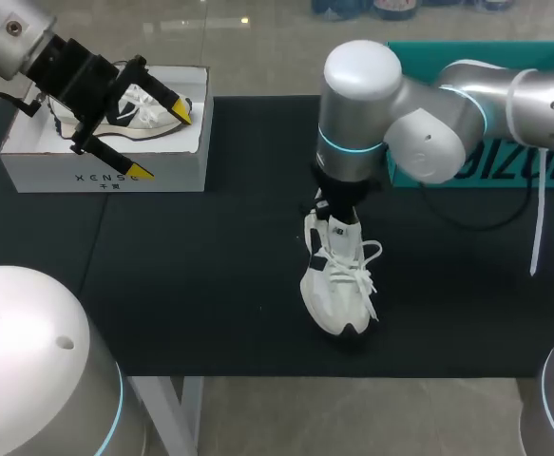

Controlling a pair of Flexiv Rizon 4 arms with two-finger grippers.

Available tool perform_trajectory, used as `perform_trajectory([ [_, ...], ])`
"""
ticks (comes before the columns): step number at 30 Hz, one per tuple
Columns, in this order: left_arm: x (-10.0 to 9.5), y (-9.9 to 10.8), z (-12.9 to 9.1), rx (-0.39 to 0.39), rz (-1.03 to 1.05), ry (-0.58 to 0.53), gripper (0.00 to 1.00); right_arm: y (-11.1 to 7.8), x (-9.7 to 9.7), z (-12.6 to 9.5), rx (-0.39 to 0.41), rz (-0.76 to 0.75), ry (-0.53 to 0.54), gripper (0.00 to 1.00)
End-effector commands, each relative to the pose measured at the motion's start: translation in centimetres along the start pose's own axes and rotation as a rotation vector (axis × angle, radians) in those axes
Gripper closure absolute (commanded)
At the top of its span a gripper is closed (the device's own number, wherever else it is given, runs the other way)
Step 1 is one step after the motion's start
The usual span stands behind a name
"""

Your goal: Take the shoe out of the shoebox, open the shoe tongue, remove and reinsert the insole, then place the shoe into the shoebox

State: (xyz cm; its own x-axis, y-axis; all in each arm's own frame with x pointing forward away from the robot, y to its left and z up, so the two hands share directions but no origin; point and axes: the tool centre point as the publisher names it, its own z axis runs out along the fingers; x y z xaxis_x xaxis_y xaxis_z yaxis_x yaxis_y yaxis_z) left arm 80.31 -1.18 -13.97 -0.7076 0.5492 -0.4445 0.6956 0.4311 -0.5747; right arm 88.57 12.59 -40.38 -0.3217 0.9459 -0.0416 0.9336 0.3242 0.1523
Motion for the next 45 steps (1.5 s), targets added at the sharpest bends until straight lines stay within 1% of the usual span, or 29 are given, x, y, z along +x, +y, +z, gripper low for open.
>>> perform_trajectory([
  [1,0.0,0.0,0.0,-0.004,-0.001,0.003,0.0,-0.7,-0.5,-3.1,-0.008,0.003,-0.006,1.0],
  [7,0.0,0.0,0.0,-0.004,-0.001,0.003,0.0,-0.5,0.3,-5.0,-0.012,0.005,0.004,1.0],
  [13,0.0,0.0,0.0,-0.004,-0.001,0.003,0.0,-1.4,0.7,-5.8,0.057,0.073,0.024,1.0],
  [19,0.0,0.0,0.0,-0.004,-0.001,0.003,0.0,-1.6,1.4,-5.9,0.085,0.092,0.043,1.0],
  [22,0.0,0.0,0.0,-0.004,-0.001,0.003,0.0,-1.7,1.8,-5.4,0.109,0.11,0.054,1.0],
  [25,0.0,0.0,0.0,-0.004,-0.001,0.003,0.0,-1.6,1.7,-4.5,0.132,0.152,0.069,1.0],
  [31,0.0,0.0,0.0,-0.004,-0.001,0.003,0.0,-1.9,1.7,-4.3,0.115,0.253,0.082,1.0],
  [37,0.0,0.0,0.0,-0.004,-0.001,0.003,0.0,-2.7,1.0,-4.5,0.082,0.338,0.109,1.0],
  [45,0.0,0.0,0.0,-0.004,-0.001,0.003,0.0,-3.5,0.8,-4.5,0.084,0.358,0.124,1.0],
])
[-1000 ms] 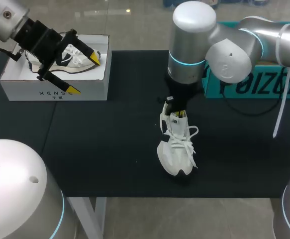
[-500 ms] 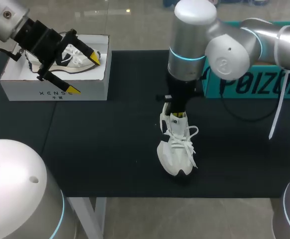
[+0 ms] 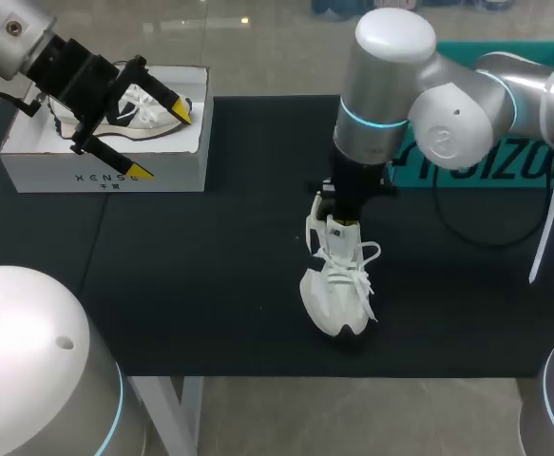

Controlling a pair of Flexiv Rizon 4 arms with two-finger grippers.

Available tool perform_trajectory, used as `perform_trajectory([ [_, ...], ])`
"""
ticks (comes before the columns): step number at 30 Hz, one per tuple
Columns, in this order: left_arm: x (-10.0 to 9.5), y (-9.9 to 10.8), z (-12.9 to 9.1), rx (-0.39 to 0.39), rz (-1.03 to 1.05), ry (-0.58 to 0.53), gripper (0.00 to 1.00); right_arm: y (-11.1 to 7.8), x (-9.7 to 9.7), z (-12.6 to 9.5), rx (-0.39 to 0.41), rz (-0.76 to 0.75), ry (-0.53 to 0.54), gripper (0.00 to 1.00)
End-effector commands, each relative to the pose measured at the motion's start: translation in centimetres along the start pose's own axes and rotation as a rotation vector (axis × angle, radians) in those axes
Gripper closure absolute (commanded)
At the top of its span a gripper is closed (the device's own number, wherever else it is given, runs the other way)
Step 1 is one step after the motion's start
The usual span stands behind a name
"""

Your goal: Take the shoe out of the shoebox, open the shoe tongue, remove and reinsert the insole, then place the shoe into the shoebox

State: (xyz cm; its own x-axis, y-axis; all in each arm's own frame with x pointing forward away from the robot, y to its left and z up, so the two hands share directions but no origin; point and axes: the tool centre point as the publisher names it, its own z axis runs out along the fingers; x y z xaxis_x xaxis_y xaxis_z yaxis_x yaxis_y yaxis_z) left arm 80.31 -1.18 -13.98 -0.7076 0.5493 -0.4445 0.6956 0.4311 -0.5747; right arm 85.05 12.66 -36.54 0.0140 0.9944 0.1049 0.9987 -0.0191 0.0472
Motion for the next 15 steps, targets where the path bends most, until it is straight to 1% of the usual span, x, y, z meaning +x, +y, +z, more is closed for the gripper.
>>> perform_trajectory([
  [1,0.0,0.0,0.0,-0.004,-0.001,0.003,0.0,-0.8,-0.5,-0.1,-0.007,0.001,0.016,1.0],
  [5,0.0,0.0,0.0,-0.004,-0.001,0.003,0.0,-1.3,-0.1,-0.3,-0.005,-0.02,0.018,1.0],
  [10,0.0,0.0,0.0,-0.004,-0.001,0.003,0.0,-1.2,0.3,0.1,0.005,-0.035,0.018,1.0],
  [15,0.0,0.0,0.0,-0.004,-0.001,0.003,0.0,-1.1,0.7,0.0,0.011,-0.043,0.018,1.0],
])
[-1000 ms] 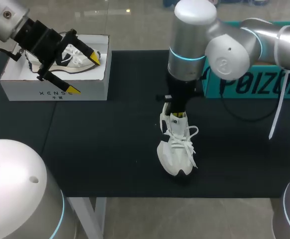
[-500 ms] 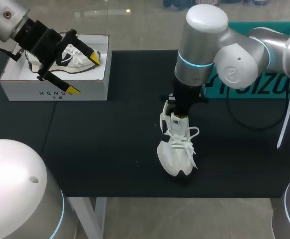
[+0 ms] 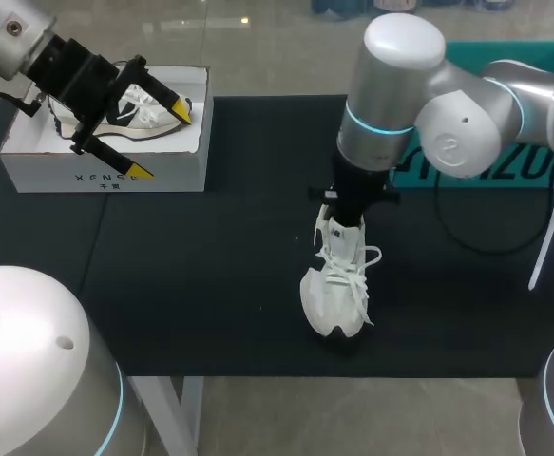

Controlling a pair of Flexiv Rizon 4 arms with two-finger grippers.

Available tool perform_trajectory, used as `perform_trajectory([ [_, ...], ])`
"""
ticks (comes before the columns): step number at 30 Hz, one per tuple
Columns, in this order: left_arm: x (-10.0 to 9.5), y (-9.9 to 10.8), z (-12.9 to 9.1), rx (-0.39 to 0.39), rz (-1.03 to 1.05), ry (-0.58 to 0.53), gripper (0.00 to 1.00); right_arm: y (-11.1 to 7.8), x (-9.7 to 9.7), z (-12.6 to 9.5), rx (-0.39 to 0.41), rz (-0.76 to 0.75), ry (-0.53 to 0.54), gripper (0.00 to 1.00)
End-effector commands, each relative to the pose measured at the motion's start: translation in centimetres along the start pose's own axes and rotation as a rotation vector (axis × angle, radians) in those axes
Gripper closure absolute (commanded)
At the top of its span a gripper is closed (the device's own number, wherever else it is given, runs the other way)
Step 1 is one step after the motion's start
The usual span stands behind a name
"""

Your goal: Take the shoe out of the shoebox, open the shoe tongue, remove and reinsert the insole, then place the shoe into the shoebox

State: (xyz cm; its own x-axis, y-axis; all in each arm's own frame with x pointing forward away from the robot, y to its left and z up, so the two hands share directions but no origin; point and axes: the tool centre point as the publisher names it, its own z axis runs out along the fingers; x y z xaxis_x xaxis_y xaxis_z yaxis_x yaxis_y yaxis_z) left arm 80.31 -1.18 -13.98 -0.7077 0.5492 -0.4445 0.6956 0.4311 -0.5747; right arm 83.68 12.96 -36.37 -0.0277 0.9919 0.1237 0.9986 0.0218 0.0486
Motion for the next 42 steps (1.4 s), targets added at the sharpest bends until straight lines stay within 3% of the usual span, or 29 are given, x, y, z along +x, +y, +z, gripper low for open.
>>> perform_trajectory([
  [1,0.02,-0.05,-0.05,-0.004,-0.001,0.003,0.0,0.34,0.48,0.2,0.013,-0.005,-0.006,1.0],
  [13,0.02,-0.05,-0.05,-0.004,-0.001,0.003,0.0,0.39,1.31,0.18,0.036,-0.016,-0.016,1.0],
  [14,0.02,-0.05,-0.05,-0.004,-0.001,0.003,0.0,0.4,1.34,0.22,0.039,-0.016,-0.018,0.82],
  [18,0.02,-0.05,-0.05,-0.004,-0.001,0.003,0.0,0.39,1.22,0.44,0.045,-0.011,-0.021,0.55],
  [21,0.02,-0.05,-0.05,-0.004,-0.001,0.003,0.0,0.33,1.05,0.72,0.053,-0.006,-0.023,0.01],
  [42,0.02,-0.05,-0.05,-0.004,-0.001,0.003,0.0,0.12,0.65,0.73,0.041,-0.007,-0.015,0.0],
])
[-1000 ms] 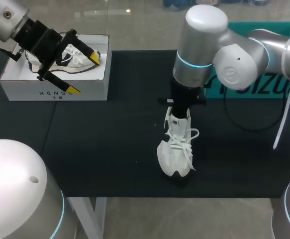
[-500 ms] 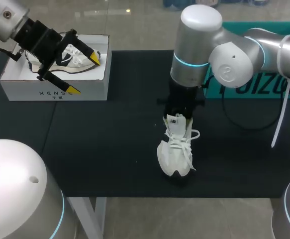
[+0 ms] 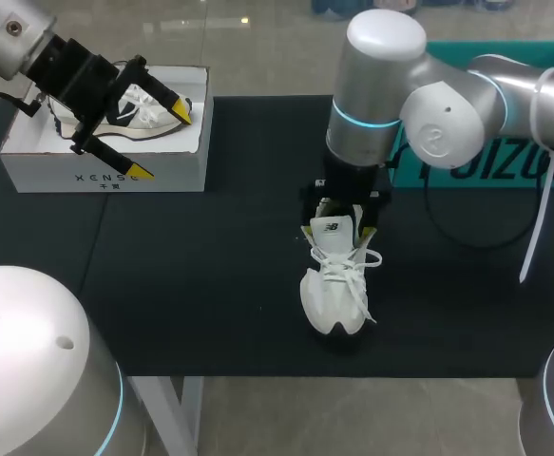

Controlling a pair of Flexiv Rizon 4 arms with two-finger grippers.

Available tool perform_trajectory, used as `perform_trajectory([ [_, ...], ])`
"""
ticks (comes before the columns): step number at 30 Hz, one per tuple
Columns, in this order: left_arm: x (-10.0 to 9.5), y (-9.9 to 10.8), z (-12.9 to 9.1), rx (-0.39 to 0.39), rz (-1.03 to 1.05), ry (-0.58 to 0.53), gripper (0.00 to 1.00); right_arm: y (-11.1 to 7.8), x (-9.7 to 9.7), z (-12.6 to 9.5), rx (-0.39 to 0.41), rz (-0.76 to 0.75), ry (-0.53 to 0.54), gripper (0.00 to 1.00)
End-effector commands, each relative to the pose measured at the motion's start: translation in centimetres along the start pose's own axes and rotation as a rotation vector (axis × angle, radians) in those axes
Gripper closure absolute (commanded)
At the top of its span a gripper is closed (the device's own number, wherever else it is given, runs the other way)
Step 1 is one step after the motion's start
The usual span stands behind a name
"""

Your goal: Take the shoe out of the shoebox, open the shoe tongue, remove and reinsert the insole, then place the shoe into the shoebox

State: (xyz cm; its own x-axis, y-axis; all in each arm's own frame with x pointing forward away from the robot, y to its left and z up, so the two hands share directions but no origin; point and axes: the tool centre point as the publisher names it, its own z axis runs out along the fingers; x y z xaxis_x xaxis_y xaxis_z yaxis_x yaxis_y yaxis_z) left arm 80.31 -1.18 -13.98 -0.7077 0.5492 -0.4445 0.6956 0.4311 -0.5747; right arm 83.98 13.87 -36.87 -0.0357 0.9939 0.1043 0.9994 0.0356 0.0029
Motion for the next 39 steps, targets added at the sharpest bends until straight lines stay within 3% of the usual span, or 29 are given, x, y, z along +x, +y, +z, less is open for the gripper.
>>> perform_trajectory([
  [1,0.0,0.0,0.0,-0.004,-0.001,0.003,0.0,-0.2,-0.2,0.1,-0.008,0.002,0.005,0.0],
  [19,0.0,0.0,0.0,-0.004,-0.001,0.003,0.0,0.2,0.0,-2.1,-0.055,-0.014,-0.005,0.0],
  [39,0.0,0.0,0.0,-0.004,-0.001,0.003,0.0,0.2,-0.1,-2.4,-0.062,-0.022,-0.014,0.0],
])
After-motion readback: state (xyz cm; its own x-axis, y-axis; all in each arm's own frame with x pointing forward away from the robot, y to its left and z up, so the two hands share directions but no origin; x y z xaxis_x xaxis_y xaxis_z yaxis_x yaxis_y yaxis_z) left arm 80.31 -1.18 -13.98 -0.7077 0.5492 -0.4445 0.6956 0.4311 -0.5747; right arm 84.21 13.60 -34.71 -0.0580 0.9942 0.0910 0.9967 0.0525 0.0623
